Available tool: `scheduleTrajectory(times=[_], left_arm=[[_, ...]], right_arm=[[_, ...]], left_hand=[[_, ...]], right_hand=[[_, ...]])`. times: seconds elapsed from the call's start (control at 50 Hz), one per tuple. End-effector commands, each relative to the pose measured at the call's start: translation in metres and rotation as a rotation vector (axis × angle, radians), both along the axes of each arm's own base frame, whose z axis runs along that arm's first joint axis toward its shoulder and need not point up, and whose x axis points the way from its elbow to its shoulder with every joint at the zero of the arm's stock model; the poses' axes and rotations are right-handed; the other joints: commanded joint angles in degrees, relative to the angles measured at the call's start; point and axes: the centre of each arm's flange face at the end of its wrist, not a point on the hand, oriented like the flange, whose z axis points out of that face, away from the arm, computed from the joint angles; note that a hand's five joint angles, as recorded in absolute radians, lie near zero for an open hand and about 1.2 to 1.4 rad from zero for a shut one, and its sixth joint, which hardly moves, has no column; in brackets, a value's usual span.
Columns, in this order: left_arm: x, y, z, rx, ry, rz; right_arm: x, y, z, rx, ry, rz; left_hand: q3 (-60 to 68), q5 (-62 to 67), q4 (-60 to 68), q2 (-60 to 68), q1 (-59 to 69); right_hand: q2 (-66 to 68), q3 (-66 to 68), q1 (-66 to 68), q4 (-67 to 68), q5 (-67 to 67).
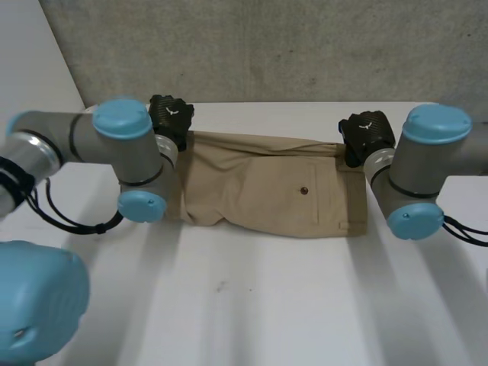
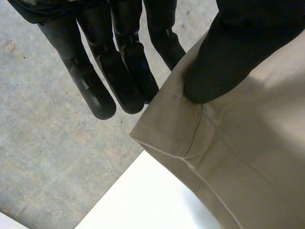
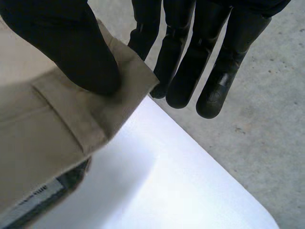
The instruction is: Fold the shorts.
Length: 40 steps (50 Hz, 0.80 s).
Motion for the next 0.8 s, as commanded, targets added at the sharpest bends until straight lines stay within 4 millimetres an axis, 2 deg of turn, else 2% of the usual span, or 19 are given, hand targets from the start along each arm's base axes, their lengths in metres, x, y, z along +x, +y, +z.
scheduleTrajectory(times=[0.02, 0.06, 0.1, 0.12, 0.14, 0.16, 0.22, 0.26, 0.28, 0.3, 0.38, 0.44, 0.48, 0.5, 0.56, 0.58, 0.66, 0.72, 0.8], left_arm=[[-0.012, -0.019, -0.031, -0.072, -0.014, -0.047], [-0.013, -0.023, -0.04, -0.101, -0.025, -0.06], [-0.015, -0.024, -0.04, -0.124, -0.024, -0.065], [-0.014, -0.025, -0.039, -0.131, -0.021, -0.064], [-0.015, -0.024, -0.039, -0.127, -0.02, -0.064], [-0.016, -0.022, -0.04, -0.124, -0.023, -0.067], [-0.02, -0.014, -0.035, -0.115, -0.02, -0.083], [-0.021, -0.011, -0.021, -0.127, -0.013, -0.086], [-0.019, -0.007, -0.004, -0.138, -0.006, -0.085], [-0.017, -0.005, 0.005, -0.144, -0.003, -0.083], [-0.008, 0.009, 0.029, -0.135, 0.0, -0.078], [0.003, 0.03, 0.046, -0.083, 0.009, -0.078], [0.01, 0.041, 0.049, -0.036, 0.016, -0.077], [0.016, 0.054, 0.049, 0.019, 0.02, -0.082], [0.025, 0.071, 0.049, 0.096, 0.028, -0.091], [0.028, 0.083, 0.044, 0.15, 0.019, -0.106], [0.034, 0.105, 0.029, 0.265, -0.019, -0.158], [0.039, 0.112, 0.016, 0.315, -0.04, -0.169], [0.052, 0.105, 0.007, 0.333, -0.045, -0.134]], right_arm=[[0.019, -0.015, -0.039, -0.073, 0.084, 0.056], [0.023, -0.018, -0.044, -0.095, 0.101, 0.071], [0.025, -0.021, -0.049, -0.113, 0.114, 0.072], [0.026, -0.022, -0.05, -0.115, 0.113, 0.072], [0.026, -0.023, -0.05, -0.117, 0.113, 0.071], [0.026, -0.023, -0.047, -0.124, 0.11, 0.069], [0.027, -0.021, -0.035, -0.136, 0.1, 0.062], [0.026, -0.018, -0.025, -0.14, 0.09, 0.064], [0.026, -0.016, -0.016, -0.148, 0.081, 0.064], [0.024, -0.011, -0.001, -0.156, 0.06, 0.066], [0.014, 0.007, 0.038, -0.162, -0.004, 0.065], [0.007, 0.02, 0.052, -0.141, -0.02, 0.069], [0.003, 0.038, 0.059, -0.1, -0.015, 0.1], [0.001, 0.045, 0.059, -0.074, -0.01, 0.115], [-0.004, 0.068, 0.052, 0.032, 0.013, 0.161], [-0.005, 0.072, 0.048, 0.058, 0.018, 0.167], [-0.011, 0.092, 0.027, 0.209, 0.031, 0.187], [-0.018, 0.1, 0.012, 0.282, 0.028, 0.187], [-0.029, 0.097, -0.001, 0.3, 0.009, 0.175]], left_hand=[[11.78, 13.56, 11.41, 11.35, 14.66], [10.97, 12.75, 10.6, 10.54, 13.85], [-6.45, -4.67, -6.82, -6.88, -3.57], [-34.34, -32.57, -34.71, -34.78, -31.46], [-45.45, -43.67, -45.81, -45.88, -42.56], [-56.88, -55.1, -57.25, -57.31, -54.0], [-58.22, -56.44, -58.59, -58.65, -55.34], [-58.22, -56.44, -58.59, -58.65, -55.34], [-58.22, -56.44, -58.59, -58.65, -55.34], [-58.22, -56.44, -58.59, -58.65, -55.34], [-58.22, -56.44, -58.59, -58.65, -55.34], [-58.22, -56.44, -58.59, -58.65, -55.34], [-58.01, -56.23, -58.38, -58.44, -55.13], [-57.18, -55.4, -57.54, -57.61, -54.29], [-56.0, -54.22, -56.36, -56.43, -53.11], [-54.16, -52.38, -54.52, -54.59, -51.27], [-48.28, -46.51, -48.65, -48.71, -45.4], [-44.39, -42.61, -44.76, -44.82, -41.51], [-43.88, -42.1, -44.24, -44.31, -40.99]], right_hand=[[12.25, 12.12, 24.85, 11.64, 13.43], [12.25, 12.12, 24.85, 11.64, 13.43], [12.25, 12.12, 24.85, 11.64, 13.43], [9.48, 9.34, 22.08, 8.87, 10.66], [-2.87, -3.01, 9.73, -3.48, -1.69], [-32.8, -32.94, -20.2, -33.41, -31.62], [-57.75, -57.88, -45.15, -58.36, -56.57], [-57.75, -57.88, -45.15, -58.36, -56.57], [-57.75, -57.88, -45.15, -58.36, -56.57], [-57.75, -57.88, -45.15, -58.36, -56.57], [-57.75, -57.88, -45.15, -58.36, -56.57], [-57.75, -57.88, -45.15, -58.36, -56.57], [-57.75, -57.88, -45.15, -58.36, -56.57], [-57.75, -57.88, -45.15, -58.36, -56.57], [-57.75, -57.88, -45.15, -58.36, -56.57], [-57.75, -57.88, -45.15, -58.36, -56.57], [-50.62, -50.75, -38.02, -51.22, -49.44], [-44.23, -44.37, -31.63, -44.84, -43.05], [-35.98, -36.12, -23.38, -36.59, -34.8]])
